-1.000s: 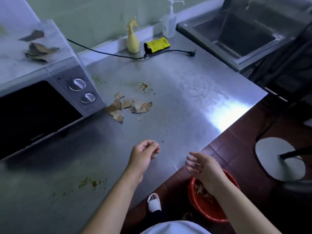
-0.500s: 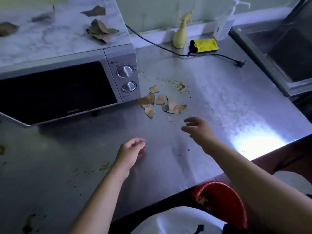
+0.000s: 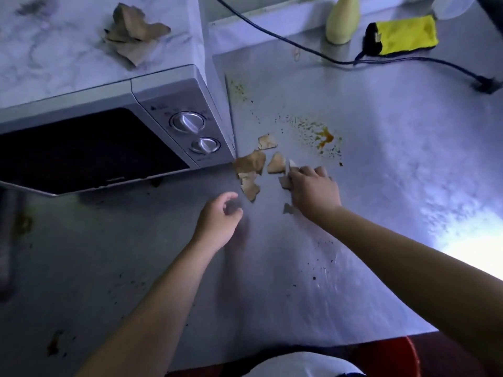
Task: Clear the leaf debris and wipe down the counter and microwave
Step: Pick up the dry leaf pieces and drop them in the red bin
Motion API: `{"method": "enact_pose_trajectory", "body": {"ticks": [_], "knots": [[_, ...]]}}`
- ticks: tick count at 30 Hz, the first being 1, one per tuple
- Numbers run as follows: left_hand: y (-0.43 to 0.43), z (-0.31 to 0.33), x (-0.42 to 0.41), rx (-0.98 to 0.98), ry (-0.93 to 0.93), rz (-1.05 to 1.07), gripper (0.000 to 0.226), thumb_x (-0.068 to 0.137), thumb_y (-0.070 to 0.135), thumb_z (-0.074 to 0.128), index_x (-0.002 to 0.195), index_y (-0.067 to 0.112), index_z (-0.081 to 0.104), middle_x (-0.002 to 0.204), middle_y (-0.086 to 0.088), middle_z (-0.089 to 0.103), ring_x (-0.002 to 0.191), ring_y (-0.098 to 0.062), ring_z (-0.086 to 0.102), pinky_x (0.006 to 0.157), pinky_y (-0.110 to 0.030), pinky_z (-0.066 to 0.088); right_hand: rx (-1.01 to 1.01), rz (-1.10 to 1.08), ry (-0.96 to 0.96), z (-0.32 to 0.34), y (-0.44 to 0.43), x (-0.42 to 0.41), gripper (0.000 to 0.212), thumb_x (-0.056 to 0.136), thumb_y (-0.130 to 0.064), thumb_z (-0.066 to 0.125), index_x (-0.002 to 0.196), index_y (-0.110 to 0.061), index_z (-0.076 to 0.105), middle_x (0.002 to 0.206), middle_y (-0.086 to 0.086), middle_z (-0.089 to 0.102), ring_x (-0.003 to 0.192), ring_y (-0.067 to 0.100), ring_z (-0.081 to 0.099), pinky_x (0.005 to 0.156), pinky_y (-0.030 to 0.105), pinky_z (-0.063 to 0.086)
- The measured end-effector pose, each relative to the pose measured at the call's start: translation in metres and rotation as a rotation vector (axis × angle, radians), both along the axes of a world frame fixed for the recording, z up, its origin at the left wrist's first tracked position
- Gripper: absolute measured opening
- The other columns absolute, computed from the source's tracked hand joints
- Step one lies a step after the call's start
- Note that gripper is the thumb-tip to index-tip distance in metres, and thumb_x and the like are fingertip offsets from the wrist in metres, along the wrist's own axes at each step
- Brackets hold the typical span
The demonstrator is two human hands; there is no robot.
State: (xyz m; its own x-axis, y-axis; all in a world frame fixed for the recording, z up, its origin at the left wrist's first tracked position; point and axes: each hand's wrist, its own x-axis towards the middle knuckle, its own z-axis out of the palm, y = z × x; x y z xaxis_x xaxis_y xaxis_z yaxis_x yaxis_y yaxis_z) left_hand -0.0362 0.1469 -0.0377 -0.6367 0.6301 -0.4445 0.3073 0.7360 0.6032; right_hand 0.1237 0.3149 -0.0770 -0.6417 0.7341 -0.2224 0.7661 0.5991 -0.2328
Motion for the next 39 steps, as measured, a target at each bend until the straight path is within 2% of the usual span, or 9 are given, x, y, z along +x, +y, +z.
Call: {"method": "enact_pose_trajectory", "body": {"ticks": [10, 13, 16, 19, 23, 32, 34, 36, 39], "knots": [[0.058, -0.026, 0.011, -0.094, 0.407, -0.307, 0.047, 0.09, 0.022, 0.065, 0.136, 0.02, 0.055, 0.145, 0.006, 0.046, 0.126, -0.025, 0.042, 0.095, -0.035, 0.046, -0.193, 0.003, 0.339, 0.013, -0.003, 0.05, 0.03, 0.099, -0.018, 0.056, 0.129, -0.017, 0.063, 0.098, 0.012, 0.074, 0.088, 0.037, 0.066, 0.068, 0.044, 0.056], [0.05, -0.029, 0.022, -0.031, 0.481, -0.348, 0.035, 0.092, 0.017, 0.063, 0.127, 0.013, 0.064, 0.136, 0.0, 0.055, 0.119, -0.027, 0.048, 0.091, -0.037, 0.05, -0.503, -0.148, 0.462, 0.018, -0.001, 0.059, 0.012, 0.092, -0.008, 0.063, 0.095, -0.019, 0.069, 0.08, 0.001, 0.074, 0.074, 0.028, 0.069, 0.065, 0.037, 0.055], [0.036, -0.028, 0.032, 0.102, 0.445, -0.311, 0.022, 0.092, 0.011, 0.064, 0.111, 0.008, 0.073, 0.12, -0.004, 0.061, 0.104, -0.023, 0.058, 0.085, -0.034, 0.052, -0.97, -0.383, 0.721, 0.027, 0.0, 0.066, 0.02, 0.089, 0.008, 0.062, 0.09, -0.009, 0.073, 0.08, 0.005, 0.077, 0.074, 0.022, 0.074, 0.07, 0.036, 0.059], [0.029, -0.017, 0.04, 0.139, 0.201, -0.056, 0.015, 0.092, 0.012, 0.067, 0.104, 0.012, 0.076, 0.105, -0.002, 0.071, 0.093, -0.019, 0.067, 0.084, -0.029, 0.054, -1.288, -0.555, 0.897, 0.034, -0.003, 0.067, 0.015, 0.088, 0.013, 0.059, 0.096, 0.004, 0.067, 0.1, 0.018, 0.075, 0.087, 0.035, 0.073, 0.071, 0.041, 0.061], [0.029, 0.012, 0.046, 0.301, -0.491, 0.445, 0.011, 0.085, 0.006, 0.075, 0.088, 0.017, 0.076, 0.088, -0.003, 0.077, 0.087, -0.02, 0.072, 0.079, -0.029, 0.06, -1.474, -0.622, 0.919, 0.04, -0.016, 0.058, 0.016, 0.08, 0.002, 0.067, 0.095, -0.001, 0.065, 0.111, 0.023, 0.066, 0.092, 0.035, 0.063, 0.068, 0.04, 0.059], [0.029, 0.028, 0.048, 0.321, -0.922, 0.408, 0.012, 0.091, 0.006, 0.067, 0.091, 0.013, 0.076, 0.1, -0.012, 0.075, 0.094, -0.026, 0.072, 0.085, -0.037, 0.058, -1.483, -0.649, 0.913, 0.044, -0.03, 0.04, 0.018, 0.081, 0.001, 0.069, 0.098, -0.002, 0.068, 0.097, 0.019, 0.07, 0.074, 0.027, 0.067, 0.062, 0.041, 0.061], [0.028, 0.021, 0.041, 0.305, -0.8, 0.421, 0.008, 0.09, 0.012, 0.07, 0.091, 0.017, 0.076, 0.097, -0.005, 0.077, 0.093, -0.02, 0.072, 0.081, -0.031, 0.057, -1.403, -0.714, 0.926, 0.043, -0.026, 0.043, 0.024, 0.083, 0.006, 0.067, 0.105, -0.005, 0.068, 0.094, 0.014, 0.073, 0.071, 0.026, 0.067, 0.063, 0.042, 0.062], [0.03, 0.009, 0.035, 0.19, -0.4, 0.332, 0.008, 0.087, 0.017, 0.075, 0.094, 0.021, 0.074, 0.091, 0.008, 0.075, 0.086, -0.008, 0.069, 0.074, -0.021, 0.052, -1.24, -0.724, 0.905, 0.044, -0.018, 0.05, 0.024, 0.084, 0.01, 0.065, 0.099, -0.009, 0.069, 0.08, 0.006, 0.073, 0.067, 0.022, 0.068, 0.063, 0.039, 0.062], [0.036, -0.009, 0.03, -0.07, 0.021, 0.077, 0.036, 0.085, 0.034, 0.076, 0.118, 0.027, 0.063, 0.112, 0.009, 0.058, 0.096, -0.009, 0.058, 0.081, -0.024, 0.05, -0.891, -0.62, 0.71, 0.043, -0.003, 0.064, 0.026, 0.084, 0.008, 0.069, 0.085, -0.017, 0.071, 0.079, 0.008, 0.072, 0.069, 0.026, 0.069, 0.064, 0.038, 0.061]]}}
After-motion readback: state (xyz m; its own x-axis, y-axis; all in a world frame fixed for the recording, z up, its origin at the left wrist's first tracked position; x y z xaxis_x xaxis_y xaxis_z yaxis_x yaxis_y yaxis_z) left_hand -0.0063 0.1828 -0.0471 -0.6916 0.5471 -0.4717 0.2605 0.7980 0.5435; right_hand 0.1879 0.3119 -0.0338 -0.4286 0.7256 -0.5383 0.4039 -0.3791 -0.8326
